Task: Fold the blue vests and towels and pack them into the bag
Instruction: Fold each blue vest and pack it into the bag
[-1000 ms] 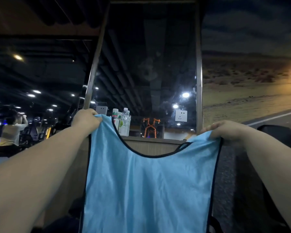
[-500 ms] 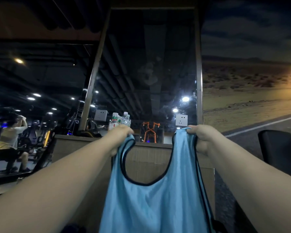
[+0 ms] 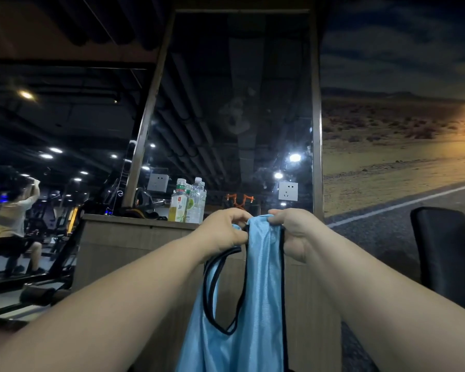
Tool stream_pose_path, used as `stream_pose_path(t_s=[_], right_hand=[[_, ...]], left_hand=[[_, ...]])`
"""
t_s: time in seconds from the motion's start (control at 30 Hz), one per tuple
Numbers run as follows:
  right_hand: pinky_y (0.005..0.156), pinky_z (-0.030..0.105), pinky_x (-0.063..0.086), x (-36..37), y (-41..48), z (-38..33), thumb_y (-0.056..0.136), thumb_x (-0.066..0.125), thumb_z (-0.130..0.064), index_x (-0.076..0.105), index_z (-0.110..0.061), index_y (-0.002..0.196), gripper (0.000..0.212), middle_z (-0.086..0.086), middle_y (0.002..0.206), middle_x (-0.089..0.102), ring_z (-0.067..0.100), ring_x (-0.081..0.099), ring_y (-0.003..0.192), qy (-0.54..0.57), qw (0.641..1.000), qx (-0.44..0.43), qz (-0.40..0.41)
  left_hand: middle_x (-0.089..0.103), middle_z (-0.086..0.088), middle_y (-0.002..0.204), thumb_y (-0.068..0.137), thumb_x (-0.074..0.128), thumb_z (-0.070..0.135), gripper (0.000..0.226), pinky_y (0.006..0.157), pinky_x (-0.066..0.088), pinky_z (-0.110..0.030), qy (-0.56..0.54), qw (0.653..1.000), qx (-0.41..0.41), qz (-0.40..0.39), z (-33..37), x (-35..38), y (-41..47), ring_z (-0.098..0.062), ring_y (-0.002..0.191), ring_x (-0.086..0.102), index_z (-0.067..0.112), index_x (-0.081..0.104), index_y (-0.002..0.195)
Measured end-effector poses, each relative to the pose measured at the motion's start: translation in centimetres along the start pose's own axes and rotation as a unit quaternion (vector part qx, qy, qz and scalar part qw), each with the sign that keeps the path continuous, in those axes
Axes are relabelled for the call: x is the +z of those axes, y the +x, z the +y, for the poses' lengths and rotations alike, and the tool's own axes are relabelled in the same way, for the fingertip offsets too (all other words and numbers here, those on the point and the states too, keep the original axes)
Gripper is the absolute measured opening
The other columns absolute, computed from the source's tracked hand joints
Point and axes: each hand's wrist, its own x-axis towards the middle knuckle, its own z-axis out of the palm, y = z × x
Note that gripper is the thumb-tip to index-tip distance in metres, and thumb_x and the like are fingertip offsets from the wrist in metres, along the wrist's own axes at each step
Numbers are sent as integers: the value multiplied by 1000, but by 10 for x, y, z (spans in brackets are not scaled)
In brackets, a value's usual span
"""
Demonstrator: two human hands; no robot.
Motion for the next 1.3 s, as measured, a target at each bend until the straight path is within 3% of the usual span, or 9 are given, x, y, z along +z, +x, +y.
stream_pose_path(t_s=[0.1,0.2,0.3,0.53,0.7,0.83,0.9,1.07,1.3], right_hand=[[72,37,50,-8,-1,1,99,40,5,61,1,93,22,15,83,65,26,61,74,-17,999,3,-43],[78,37,51,-19,1,2,98,44,-1,67,-1,105,24,15,98,71,27,64,84,-45,995,-9,-90],[87,39,52,-29,9,4,97,50,-6,66,2,114,25,15,113,70,27,65,97,-57,994,-27,-87],[83,36,56,-45,10,2,69,82,-18,67,2,113,51,15,107,73,26,70,93,-210,964,-59,-154],[68,30,39,-50,17,2,81,78,-24,67,-10,89,20,9,90,65,24,52,83,-277,952,-107,-72],[95,38,43,-57,21,0,92,66,-25,67,-10,103,18,3,107,67,19,60,103,-243,962,-117,-42],[103,42,42,-64,28,0,96,61,-23,66,-10,103,15,2,104,66,20,59,103,-236,963,-126,-3],[102,51,46,-93,40,-4,98,54,-27,59,-26,89,11,6,106,62,29,59,107,-212,965,-125,95],[88,40,53,-126,43,-6,97,56,-34,63,-16,112,24,7,104,66,27,64,95,-206,956,-145,153]], left_hand=[[69,7,90,88,61,7,19,70,49,-13,11,997,18,71,0,-1,1,-11,80,61,20,72,97],[74,-3,99,95,57,10,17,85,53,-27,-77,995,-2,55,1,-7,0,-18,91,67,16,71,102],[73,-8,91,97,57,11,14,71,57,-27,-174,984,-41,-3,6,-10,-5,-17,77,68,10,68,105],[70,-22,110,92,57,14,25,81,52,-39,-235,962,-134,-37,3,-12,-2,-32,91,65,3,68,111],[69,-14,93,90,59,13,26,75,53,-34,-174,975,-138,-28,2,-11,2,-27,85,63,-2,65,111],[61,-1,107,93,53,13,24,86,48,-31,-106,987,-124,0,-2,-20,4,-17,97,57,14,66,113],[54,-5,108,87,47,5,35,78,45,-30,-112,984,-138,24,-8,-30,5,-19,91,52,16,61,118],[51,-7,101,77,41,-10,45,68,39,-27,-52,979,-172,98,-34,-64,8,-19,88,50,11,56,114],[64,-9,103,85,74,14,19,86,50,-35,18,974,-182,133,-66,-106,5,-22,95,60,10,67,102]])
